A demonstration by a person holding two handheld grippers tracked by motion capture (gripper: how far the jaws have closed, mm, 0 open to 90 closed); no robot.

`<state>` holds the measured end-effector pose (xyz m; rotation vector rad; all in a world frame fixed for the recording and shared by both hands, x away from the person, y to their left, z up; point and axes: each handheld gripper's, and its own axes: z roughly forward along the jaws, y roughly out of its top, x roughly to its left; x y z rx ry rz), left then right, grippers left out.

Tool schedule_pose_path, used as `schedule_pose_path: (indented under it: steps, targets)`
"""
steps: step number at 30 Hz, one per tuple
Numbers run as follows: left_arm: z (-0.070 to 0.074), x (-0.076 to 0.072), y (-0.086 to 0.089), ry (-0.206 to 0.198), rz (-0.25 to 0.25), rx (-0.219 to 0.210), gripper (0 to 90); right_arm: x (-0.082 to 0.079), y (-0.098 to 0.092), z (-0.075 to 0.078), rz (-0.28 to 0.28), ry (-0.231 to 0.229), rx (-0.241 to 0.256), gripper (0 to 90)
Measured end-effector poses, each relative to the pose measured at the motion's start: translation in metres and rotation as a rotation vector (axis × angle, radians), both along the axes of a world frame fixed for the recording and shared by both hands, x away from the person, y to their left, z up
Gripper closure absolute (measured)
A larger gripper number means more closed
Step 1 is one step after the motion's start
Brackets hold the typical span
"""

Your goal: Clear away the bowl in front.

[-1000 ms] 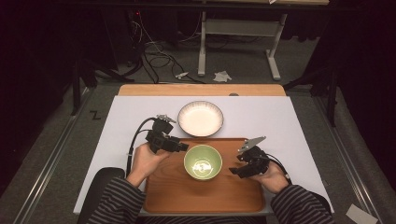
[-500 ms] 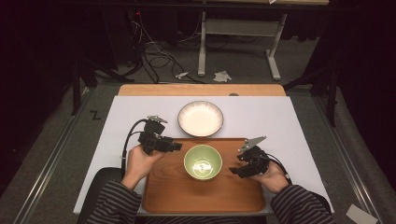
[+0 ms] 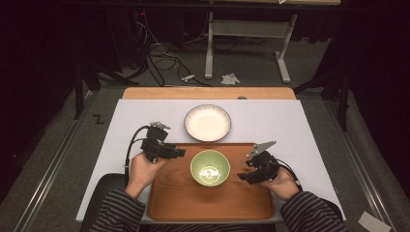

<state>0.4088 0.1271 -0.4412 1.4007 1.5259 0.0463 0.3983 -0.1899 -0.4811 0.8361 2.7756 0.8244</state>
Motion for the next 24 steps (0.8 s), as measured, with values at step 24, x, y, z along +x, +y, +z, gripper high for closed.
schedule_pose_path:
  steps: [24]
  targets:
    - [-0.024, 0.002, -0.001, 0.028, 0.041, 0.044, 47.0, -0.001, 0.0, 0.001, 0.0, 0.008, -0.003, 41.1]
